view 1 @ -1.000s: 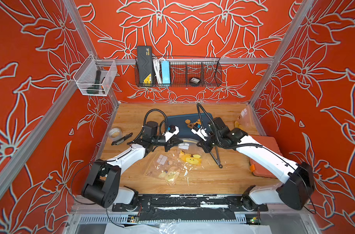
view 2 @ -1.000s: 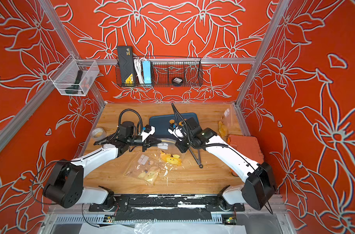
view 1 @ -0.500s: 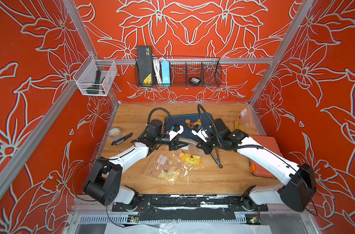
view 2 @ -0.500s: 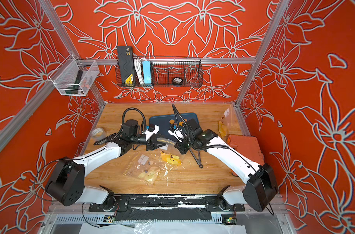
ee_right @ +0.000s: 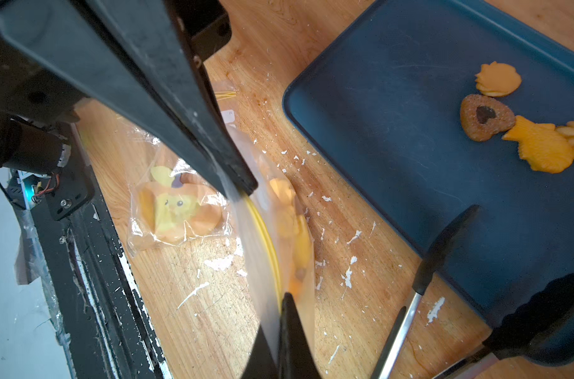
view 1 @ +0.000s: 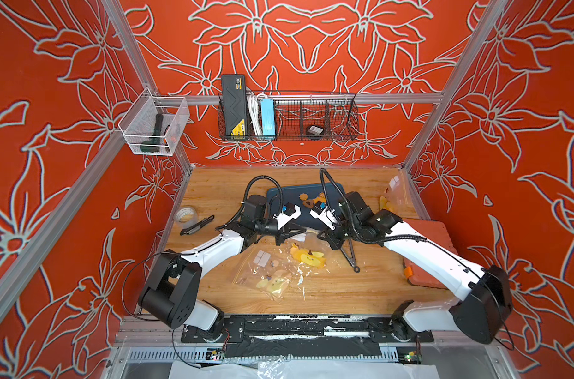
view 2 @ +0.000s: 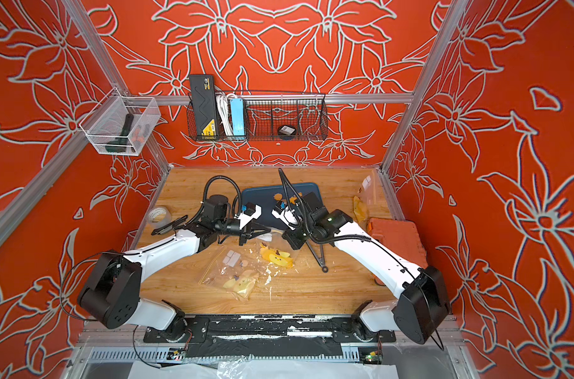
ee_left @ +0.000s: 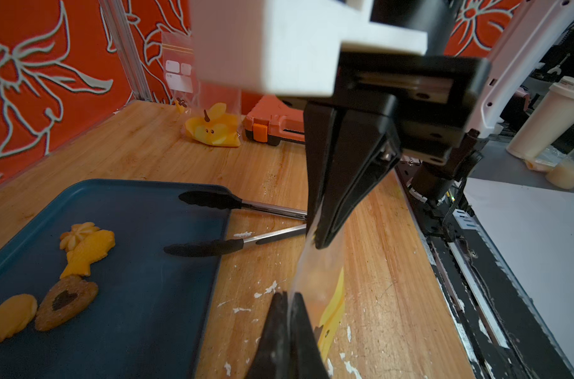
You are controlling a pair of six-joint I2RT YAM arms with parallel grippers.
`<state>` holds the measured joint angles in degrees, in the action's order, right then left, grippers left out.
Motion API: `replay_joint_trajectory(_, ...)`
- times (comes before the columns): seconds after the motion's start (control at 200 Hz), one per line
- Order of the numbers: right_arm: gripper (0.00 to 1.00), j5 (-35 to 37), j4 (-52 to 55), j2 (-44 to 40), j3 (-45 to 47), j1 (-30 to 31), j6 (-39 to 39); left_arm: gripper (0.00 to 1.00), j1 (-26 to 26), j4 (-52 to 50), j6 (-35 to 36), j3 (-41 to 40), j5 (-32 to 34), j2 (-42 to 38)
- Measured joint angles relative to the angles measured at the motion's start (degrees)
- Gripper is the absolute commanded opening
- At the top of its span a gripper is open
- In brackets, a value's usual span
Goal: Put the cookies into a resealable bag to prevent moisture
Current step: Close the ziploc bag at the center of the board, then pick up the ziploc bag from the center of the board.
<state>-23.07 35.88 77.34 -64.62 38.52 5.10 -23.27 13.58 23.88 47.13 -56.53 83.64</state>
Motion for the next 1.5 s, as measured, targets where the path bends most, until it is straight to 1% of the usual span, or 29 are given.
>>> replay_joint_trajectory(0.045,0.00,0.0,-0.2,0.0,0.2,0.0,0.0,0.28,0.0,-0.4,0.3,0.0,0.1,0.0)
replay_joint_trajectory(0.08,0.00,0.0,-0.3,-0.1,0.3,0.0,-0.1,0.35,0.0,-0.7,0.8,0.0,0.4,-0.1)
replay_joint_trajectory(0.12,0.00,0.1,-0.3,-0.3,0.5,0.0,-0.1,0.26,0.0,-1.1,0.7,0.0,0.9,-0.3)
replay_joint_trajectory(0.15,0.00,0.1,-0.3,-0.4,0.5,0.0,-0.1,0.00,0.0,-1.4,0.8,-0.2,1.4,-0.5)
replay_joint_trajectory(0.265,0.00,0.1,-0.4,-0.7,0.6,0.0,-0.1,0.00,0.3,-1.7,1.1,-0.7,2.7,-1.1)
replay_joint_trajectory(0.315,0.00,0.1,-0.5,-0.8,0.6,0.0,-0.2,0.21,0.3,-1.8,1.1,-0.9,3.1,-1.4)
replay_joint_trajectory(0.375,0.00,0.1,-0.5,-0.8,0.7,0.0,-0.2,0.00,0.5,-1.9,0.7,-1.3,4.1,-2.0)
replay_joint_trajectory(0.485,0.00,0.0,-1.1,-0.9,0.9,0.0,-0.2,0.00,1.1,-1.9,0.5,-2.4,4.9,-3.1)
replay_joint_trajectory(0.515,0.00,0.0,-1.2,-0.9,0.9,0.0,-0.2,0.18,1.2,-2.0,0.5,-2.6,5.0,-3.4)
replay_joint_trajectory(0.535,0.00,0.0,-1.3,-0.9,0.9,0.0,-0.2,0.21,1.2,-1.9,0.7,-2.7,5.0,-3.7)
replay_joint_trajectory(0.57,0.00,0.0,-1.3,-0.9,0.9,0.0,-0.2,0.14,1.3,-2.0,0.4,-2.8,5.4,-3.9)
replay_joint_trajectory(0.596,0.00,0.0,-1.3,-0.9,0.9,0.0,-0.2,0.00,1.4,-2.1,0.1,-2.9,5.7,-4.1)
replay_joint_trajectory(0.711,0.00,0.0,-1.7,-0.9,1.0,0.0,-0.2,0.00,2.3,-2.0,0.0,-3.7,6.1,-5.2)
replay_joint_trajectory(0.736,0.00,0.0,-1.8,-0.9,1.0,-0.1,-0.2,0.15,2.3,-2.0,0.0,-3.9,6.1,-5.4)
replay_joint_trajectory(0.761,0.00,0.0,-1.9,-0.9,1.0,-0.1,-0.2,0.18,2.4,-2.0,0.0,-4.1,6.2,-5.7)
replay_joint_trajectory(0.786,0.00,0.0,-1.8,-0.9,1.0,0.0,-0.2,0.13,2.4,-1.9,-0.2,-4.3,6.4,-6.0)
replay_joint_trajectory(0.811,0.00,0.0,-1.7,-1.0,1.0,0.0,-0.2,0.00,2.6,-1.9,-0.5,-4.5,6.6,-6.3)
replay_joint_trajectory(0.921,0.00,0.0,-2.1,-1.0,1.1,-0.3,-0.2,0.00,3.6,-2.0,-0.7,-5.0,6.8,-7.3)
replay_joint_trajectory(0.961,0.00,0.0,-2.2,-1.0,1.1,-0.2,-0.2,0.19,3.7,-2.0,-0.7,-5.2,6.8,-7.5)
replay_joint_trajectory(1.011,0.00,0.0,-2.0,-1.1,1.1,-0.3,-0.2,0.00,3.9,-2.1,-0.8,-5.3,7.3,-7.8)
replay_joint_trajectory(1.121,0.00,0.0,-2.1,-1.2,1.1,-0.4,-0.2,0.00,4.6,-2.4,-0.7,-5.6,7.6,-8.1)
replay_joint_trajectory(1.146,0.00,0.0,-2.0,-1.2,1.1,-0.4,-0.2,0.14,4.6,-2.4,-0.8,-5.6,7.7,-8.1)
replay_joint_trajectory(1.171,0.00,0.0,-2.0,-1.3,1.1,-0.4,-0.1,0.19,4.6,-2.4,-0.7,-5.6,7.8,-8.2)
replay_joint_trajectory(1.191,0.00,0.0,-1.9,-1.3,1.1,-0.3,-0.2,0.17,4.7,-2.4,-0.9,-5.6,8.0,-8.3)
replay_joint_trajectory(1.221,0.00,0.0,-1.9,-1.4,1.2,-0.4,-0.2,0.00,4.8,-2.4,-1.2,-5.7,8.4,-8.4)
replay_joint_trajectory(1.321,0.00,0.0,-1.8,-1.6,1.2,-0.4,-0.2,0.00,5.4,-2.6,-1.1,-5.8,9.2,-8.6)
replay_joint_trajectory(1.406,0.00,0.1,-1.6,-1.7,1.3,-0.4,-0.2,0.78,5.7,-2.5,-2.1,-6.0,10.7,-9.1)
replay_joint_trajectory(1.471,0.00,0.3,-1.5,-2.0,1.3,-0.4,-0.2,0.98,6.0,-1.6,-4.1,-6.5,12.9,-9.9)
replay_joint_trajectory(1.496,0.00,0.6,-1.4,-2.2,1.3,-0.4,-0.4,1.00,6.1,-1.2,-5.0,-6.8,14.2,-10.3)
